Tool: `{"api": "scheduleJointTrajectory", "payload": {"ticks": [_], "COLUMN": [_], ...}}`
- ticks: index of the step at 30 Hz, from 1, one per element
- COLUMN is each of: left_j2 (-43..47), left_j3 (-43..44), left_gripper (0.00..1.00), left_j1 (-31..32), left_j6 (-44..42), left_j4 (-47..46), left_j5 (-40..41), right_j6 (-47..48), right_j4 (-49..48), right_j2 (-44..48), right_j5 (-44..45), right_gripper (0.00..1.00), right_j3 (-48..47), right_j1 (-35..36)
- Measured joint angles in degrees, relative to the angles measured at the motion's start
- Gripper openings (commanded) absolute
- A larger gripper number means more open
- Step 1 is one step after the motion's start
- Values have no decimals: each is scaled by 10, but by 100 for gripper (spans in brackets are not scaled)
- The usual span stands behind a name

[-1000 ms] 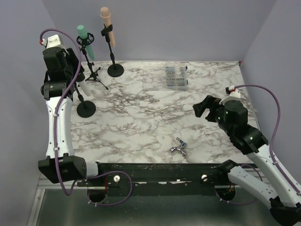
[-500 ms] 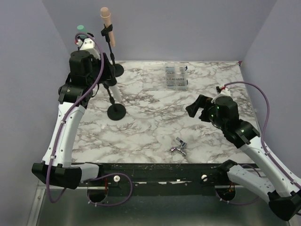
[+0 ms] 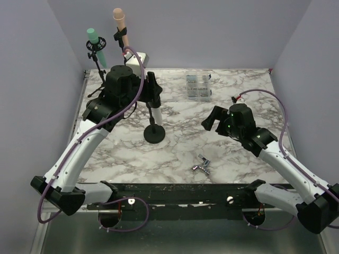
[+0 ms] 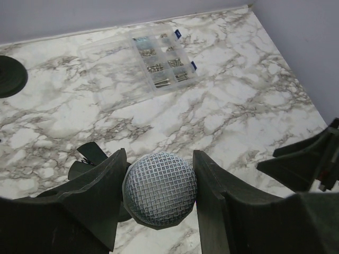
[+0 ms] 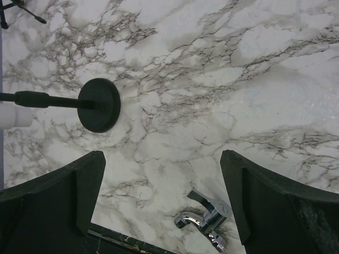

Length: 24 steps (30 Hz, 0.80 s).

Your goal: Remove the microphone from the stand

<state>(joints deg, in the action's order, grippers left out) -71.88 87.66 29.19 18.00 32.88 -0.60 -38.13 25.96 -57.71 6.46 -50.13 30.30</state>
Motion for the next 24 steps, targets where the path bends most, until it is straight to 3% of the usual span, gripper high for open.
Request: {"api": "scheduleJointTrajectory", "payload": {"ticks": [11, 19, 23, 24], "left_j2": [21, 20, 25, 27], "left_j3": [-11, -25, -30, -30], "left_gripper": [1, 65, 84, 97], "left_j1": [92, 126, 128, 128], "left_j6": [-5, -16, -23, -24], "left_j4": [1, -11, -26, -30], "left_j5": [13, 30, 41, 43], "right_j6": [-26, -30, -28, -26], "right_j4": [-26, -28, -28, -28], "right_j2": [-63, -110, -109, -109], "right_j5": [9, 58, 90, 98], "right_gripper": [100, 100, 100, 100], "right_j3": [-8, -35, -50, -54], "right_j1": [52, 120, 144, 150]}}
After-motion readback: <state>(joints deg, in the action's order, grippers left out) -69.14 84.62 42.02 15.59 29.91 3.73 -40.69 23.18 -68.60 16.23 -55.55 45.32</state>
